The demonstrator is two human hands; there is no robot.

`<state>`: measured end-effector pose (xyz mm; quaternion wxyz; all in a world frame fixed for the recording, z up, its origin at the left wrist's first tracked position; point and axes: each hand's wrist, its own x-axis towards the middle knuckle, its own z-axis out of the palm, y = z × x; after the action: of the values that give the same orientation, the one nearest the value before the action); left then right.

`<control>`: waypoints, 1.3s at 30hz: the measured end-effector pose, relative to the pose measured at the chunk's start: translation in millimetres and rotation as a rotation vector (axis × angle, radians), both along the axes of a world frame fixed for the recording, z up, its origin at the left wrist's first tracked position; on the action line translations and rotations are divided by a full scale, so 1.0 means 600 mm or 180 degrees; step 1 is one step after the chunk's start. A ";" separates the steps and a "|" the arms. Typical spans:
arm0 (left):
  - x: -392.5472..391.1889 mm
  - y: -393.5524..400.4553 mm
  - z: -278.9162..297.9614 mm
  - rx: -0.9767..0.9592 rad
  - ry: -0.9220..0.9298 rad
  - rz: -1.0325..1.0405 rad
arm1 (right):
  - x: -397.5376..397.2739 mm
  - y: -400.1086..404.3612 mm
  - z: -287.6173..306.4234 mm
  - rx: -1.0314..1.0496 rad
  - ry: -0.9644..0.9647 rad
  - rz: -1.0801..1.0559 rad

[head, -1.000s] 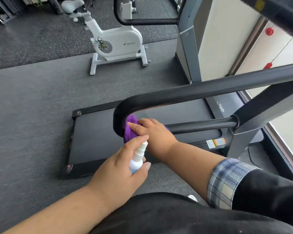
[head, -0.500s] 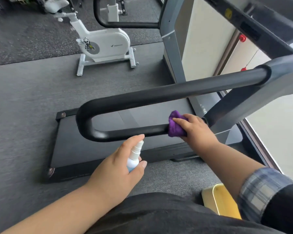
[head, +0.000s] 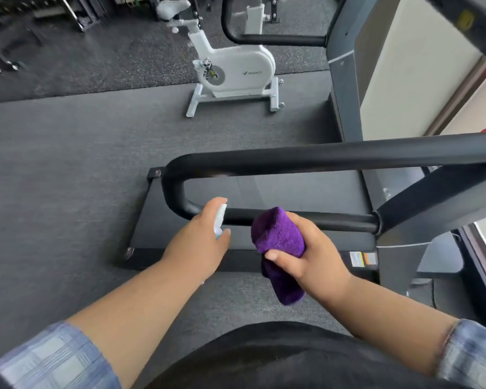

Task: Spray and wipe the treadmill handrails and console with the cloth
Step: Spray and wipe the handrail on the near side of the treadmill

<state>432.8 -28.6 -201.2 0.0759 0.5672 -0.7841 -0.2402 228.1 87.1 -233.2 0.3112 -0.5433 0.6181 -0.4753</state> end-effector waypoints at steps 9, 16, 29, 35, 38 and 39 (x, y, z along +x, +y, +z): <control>-0.033 -0.018 -0.012 0.0139 -0.0279 -0.0115 | -0.011 0.051 -0.009 0.0051 0.0454 0.1090; -0.055 -0.022 -0.025 0.0056 -0.0324 -0.0193 | -0.041 0.069 -0.008 0.0075 0.0385 0.1003; -0.237 0.050 -0.055 0.0058 -0.0117 -0.1168 | -0.134 0.142 -0.026 0.0212 0.0373 0.0130; -0.283 0.056 -0.061 0.0068 -0.0232 -0.1289 | -0.169 0.178 -0.032 0.0240 0.0359 -0.0105; -0.305 0.071 -0.057 0.0102 -0.0195 -0.1332 | -0.179 0.186 -0.032 0.0165 0.0323 -0.0199; -0.313 0.075 -0.056 0.0096 -0.0182 -0.1377 | -0.181 0.188 -0.031 0.0142 0.0316 -0.0223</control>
<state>244.8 16.5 -234.9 -0.0081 0.3934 -0.8857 -0.2464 119.5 200.1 -251.7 0.2753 -0.5372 0.6619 -0.4445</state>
